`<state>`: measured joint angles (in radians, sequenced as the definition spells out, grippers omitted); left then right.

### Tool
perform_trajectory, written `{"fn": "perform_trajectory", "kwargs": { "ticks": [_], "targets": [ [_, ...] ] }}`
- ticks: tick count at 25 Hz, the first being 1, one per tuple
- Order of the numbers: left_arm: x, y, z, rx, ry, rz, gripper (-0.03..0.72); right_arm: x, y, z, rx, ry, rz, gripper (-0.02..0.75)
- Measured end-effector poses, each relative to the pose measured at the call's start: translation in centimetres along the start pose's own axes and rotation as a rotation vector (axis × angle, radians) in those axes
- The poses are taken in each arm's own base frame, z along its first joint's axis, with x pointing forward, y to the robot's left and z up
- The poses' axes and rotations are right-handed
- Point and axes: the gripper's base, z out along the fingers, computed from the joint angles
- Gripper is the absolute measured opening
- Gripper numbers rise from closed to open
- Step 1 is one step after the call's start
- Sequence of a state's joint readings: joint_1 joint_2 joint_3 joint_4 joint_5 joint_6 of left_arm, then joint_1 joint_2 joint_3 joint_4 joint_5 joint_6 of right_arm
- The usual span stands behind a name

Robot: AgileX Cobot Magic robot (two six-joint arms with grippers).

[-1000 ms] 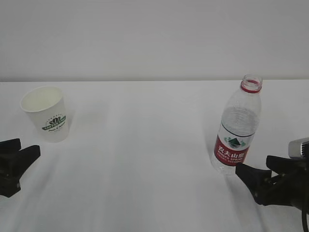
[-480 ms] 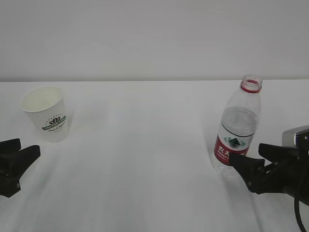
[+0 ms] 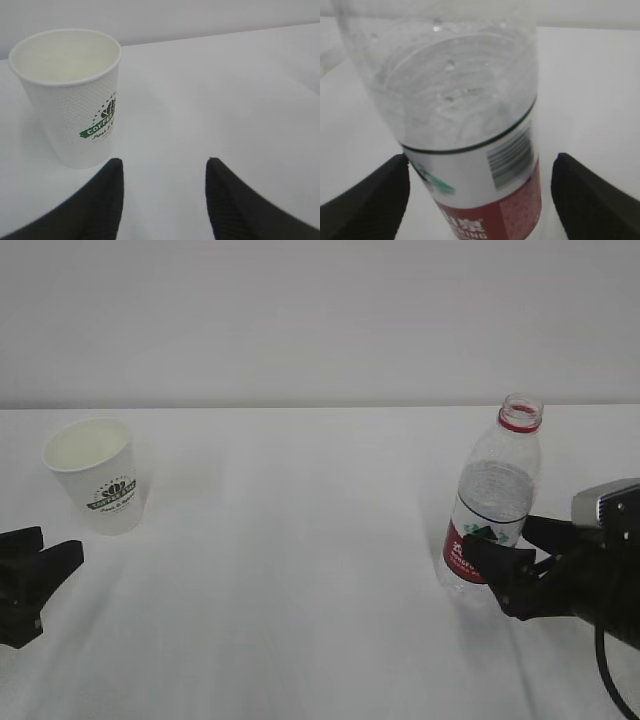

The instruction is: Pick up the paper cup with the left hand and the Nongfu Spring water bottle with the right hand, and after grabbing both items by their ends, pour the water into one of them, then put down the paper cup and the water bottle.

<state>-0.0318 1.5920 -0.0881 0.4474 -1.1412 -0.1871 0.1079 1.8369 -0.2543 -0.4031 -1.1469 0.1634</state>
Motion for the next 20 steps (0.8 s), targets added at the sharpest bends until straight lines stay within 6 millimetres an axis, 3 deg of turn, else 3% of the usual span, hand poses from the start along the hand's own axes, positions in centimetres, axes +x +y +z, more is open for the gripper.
{"fn": "perform_trajectory", "kwargs": {
  "ticks": [9,20],
  "targets": [
    [0.0,0.0,0.0,0.0,0.0,0.0,0.389,0.9,-0.2,1.1,-0.024,0.037,0.002,0.672],
    [0.0,0.0,0.0,0.0,0.0,0.0,0.389,0.3,-0.5,2.0,-0.028,0.01,-0.011,0.671]
  ]
}}
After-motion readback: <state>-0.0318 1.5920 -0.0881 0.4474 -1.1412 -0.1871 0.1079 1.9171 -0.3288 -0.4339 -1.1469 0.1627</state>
